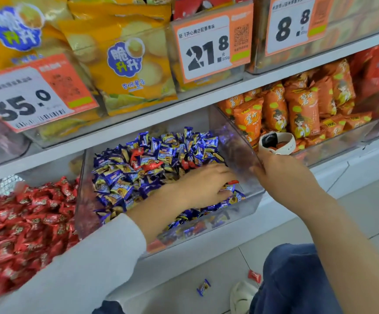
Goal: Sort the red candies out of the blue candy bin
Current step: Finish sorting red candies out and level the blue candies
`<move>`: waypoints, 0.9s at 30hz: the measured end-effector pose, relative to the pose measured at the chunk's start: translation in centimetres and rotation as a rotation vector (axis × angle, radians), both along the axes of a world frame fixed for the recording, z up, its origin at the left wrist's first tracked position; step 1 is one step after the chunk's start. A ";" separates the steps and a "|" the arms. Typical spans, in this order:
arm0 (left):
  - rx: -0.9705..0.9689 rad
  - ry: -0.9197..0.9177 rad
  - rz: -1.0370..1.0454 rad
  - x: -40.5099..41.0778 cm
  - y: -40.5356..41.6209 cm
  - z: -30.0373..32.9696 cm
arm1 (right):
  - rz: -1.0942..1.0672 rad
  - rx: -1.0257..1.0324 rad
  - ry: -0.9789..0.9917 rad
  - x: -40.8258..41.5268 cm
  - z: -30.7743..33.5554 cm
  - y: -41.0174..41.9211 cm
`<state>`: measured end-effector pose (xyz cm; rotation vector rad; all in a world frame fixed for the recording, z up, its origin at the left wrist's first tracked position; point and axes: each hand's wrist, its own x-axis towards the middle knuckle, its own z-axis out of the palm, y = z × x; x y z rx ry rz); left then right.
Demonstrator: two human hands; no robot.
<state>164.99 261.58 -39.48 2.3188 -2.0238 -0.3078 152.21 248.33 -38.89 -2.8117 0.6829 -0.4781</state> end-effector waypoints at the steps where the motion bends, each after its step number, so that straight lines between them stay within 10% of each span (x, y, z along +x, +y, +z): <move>1: 0.026 -0.006 -0.035 -0.1 -1.3 -0.9 | 0.002 0.008 -0.005 0.0 0.0 0.0; 9: 0.449 -0.694 0.066 1.2 -4.5 -4.2 | 0.037 0.005 -0.008 0.0 -0.2 -0.4; 16: 0.784 -0.823 0.277 4.2 -6.0 -3.6 | 0.046 -0.001 0.003 -0.3 -0.1 -0.3; 27: 0.693 -0.897 0.614 5.8 -4.3 -1.4 | 0.000 -0.030 0.049 -0.2 -0.3 -0.3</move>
